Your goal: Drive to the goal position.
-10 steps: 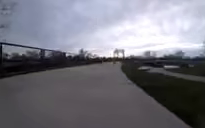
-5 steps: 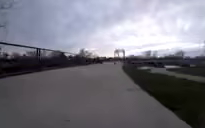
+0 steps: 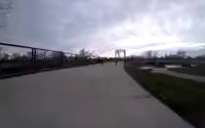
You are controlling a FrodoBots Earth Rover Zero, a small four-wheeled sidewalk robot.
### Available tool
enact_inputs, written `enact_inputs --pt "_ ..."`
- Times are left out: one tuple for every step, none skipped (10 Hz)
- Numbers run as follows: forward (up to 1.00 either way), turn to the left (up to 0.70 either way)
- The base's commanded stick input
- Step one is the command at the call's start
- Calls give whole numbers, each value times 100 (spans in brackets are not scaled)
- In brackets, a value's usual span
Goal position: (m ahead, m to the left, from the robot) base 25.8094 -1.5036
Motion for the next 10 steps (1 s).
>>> enact_inputs --pt "100 -5" --pt "100 -17" --pt "100 -35" --pt "100 -40" --pt "100 -29" --pt "100 -13" --pt "100 0" --pt "100 0" --pt "100 0" --pt "100 0"
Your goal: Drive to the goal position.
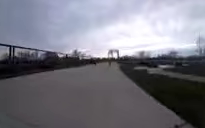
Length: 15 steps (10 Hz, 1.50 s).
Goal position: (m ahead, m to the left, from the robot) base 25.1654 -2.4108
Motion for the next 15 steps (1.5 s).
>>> enact_inputs --pt "100 0" --pt "100 0" --pt "100 0" --pt "100 0" --pt "100 0" --pt "100 0" --pt "100 0" --pt "100 0" --pt "100 0" --pt "100 0" --pt "100 0" --pt "100 0" --pt "100 0" --pt "100 -2" --pt "100 -4"
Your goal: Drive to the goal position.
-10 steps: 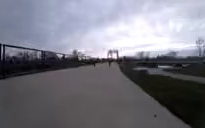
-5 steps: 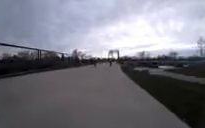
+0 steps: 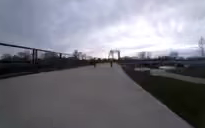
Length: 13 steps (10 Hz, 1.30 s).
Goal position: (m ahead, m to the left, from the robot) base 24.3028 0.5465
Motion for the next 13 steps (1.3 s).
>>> enact_inputs --pt "100 -12" --pt "100 -39" --pt "100 -40" --pt "100 -7" --pt "100 -1" --pt "100 0" --pt "100 0" --pt "100 0" --pt "100 0" --pt "100 0" --pt "100 -1" --pt "100 -2" --pt "100 -2"
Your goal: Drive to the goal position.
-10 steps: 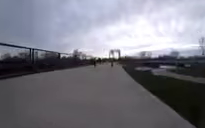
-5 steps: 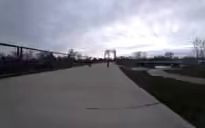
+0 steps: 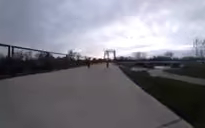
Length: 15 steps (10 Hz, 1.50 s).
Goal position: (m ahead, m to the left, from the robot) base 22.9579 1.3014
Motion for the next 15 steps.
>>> enact_inputs --pt "100 -2" --pt "100 -3" --pt "100 -3" --pt "100 -2" --pt "100 -3" --pt "100 -3" --pt "100 -3" --pt "100 -3" --pt "100 -3" --pt "100 -3" --pt "100 -7" --pt "100 -17" --pt "100 -40" --pt "100 -40" --pt "100 -32"
